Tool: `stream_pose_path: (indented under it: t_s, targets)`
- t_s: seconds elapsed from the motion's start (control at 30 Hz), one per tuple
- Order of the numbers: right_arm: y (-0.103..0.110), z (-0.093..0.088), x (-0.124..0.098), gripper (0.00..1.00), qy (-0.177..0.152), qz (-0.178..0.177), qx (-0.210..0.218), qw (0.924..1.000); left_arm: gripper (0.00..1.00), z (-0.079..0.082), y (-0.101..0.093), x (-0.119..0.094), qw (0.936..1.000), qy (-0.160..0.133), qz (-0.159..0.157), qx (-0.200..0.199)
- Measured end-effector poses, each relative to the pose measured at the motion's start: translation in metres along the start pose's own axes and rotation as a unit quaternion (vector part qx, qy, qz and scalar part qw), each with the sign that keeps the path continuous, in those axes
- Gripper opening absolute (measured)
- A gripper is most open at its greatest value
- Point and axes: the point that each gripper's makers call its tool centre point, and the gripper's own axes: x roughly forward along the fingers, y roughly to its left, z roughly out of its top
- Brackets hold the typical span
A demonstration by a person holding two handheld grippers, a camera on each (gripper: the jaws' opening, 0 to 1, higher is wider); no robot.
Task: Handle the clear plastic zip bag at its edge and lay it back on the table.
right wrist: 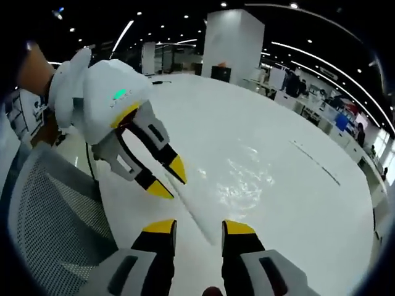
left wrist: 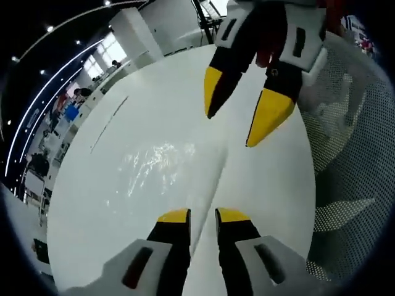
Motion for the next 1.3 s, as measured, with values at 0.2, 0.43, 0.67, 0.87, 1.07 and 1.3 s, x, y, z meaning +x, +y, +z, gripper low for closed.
stream_pose_path:
  t_s: [0.2, 0.43, 0.67, 0.87, 1.07, 1.3]
  targets:
    - [-0.009, -0.007, -0.008, 0.34, -0.008, -0.013, 0.031, 0.9994, 0.22, -0.005, -0.002, -0.014, 0.998, -0.007, 0.007, -0.062]
    - [-0.018, -0.016, -0.018, 0.38, -0.028, -0.025, 0.082, 0.9959, 0.29, -0.011, -0.003, -0.021, 0.9912, -0.018, 0.016, -0.13]
    - [-0.022, -0.026, -0.031, 0.44, -0.033, -0.035, 0.102, 0.9937, 0.31, -0.014, -0.008, -0.024, 0.9826, -0.022, 0.023, -0.183]
    - [-0.027, -0.04, -0.028, 0.49, -0.036, -0.037, 0.118, 0.9917, 0.34, -0.016, -0.007, -0.026, 0.9767, -0.026, 0.032, -0.21]
    - [-0.03, -0.051, -0.031, 0.52, -0.034, -0.04, 0.12, 0.9914, 0.37, -0.016, -0.004, -0.024, 0.9676, -0.036, 0.043, -0.246]
    - [-0.03, -0.051, -0.042, 0.56, -0.038, -0.043, 0.132, 0.9896, 0.39, -0.017, -0.006, -0.026, 0.9622, -0.034, 0.051, -0.265]
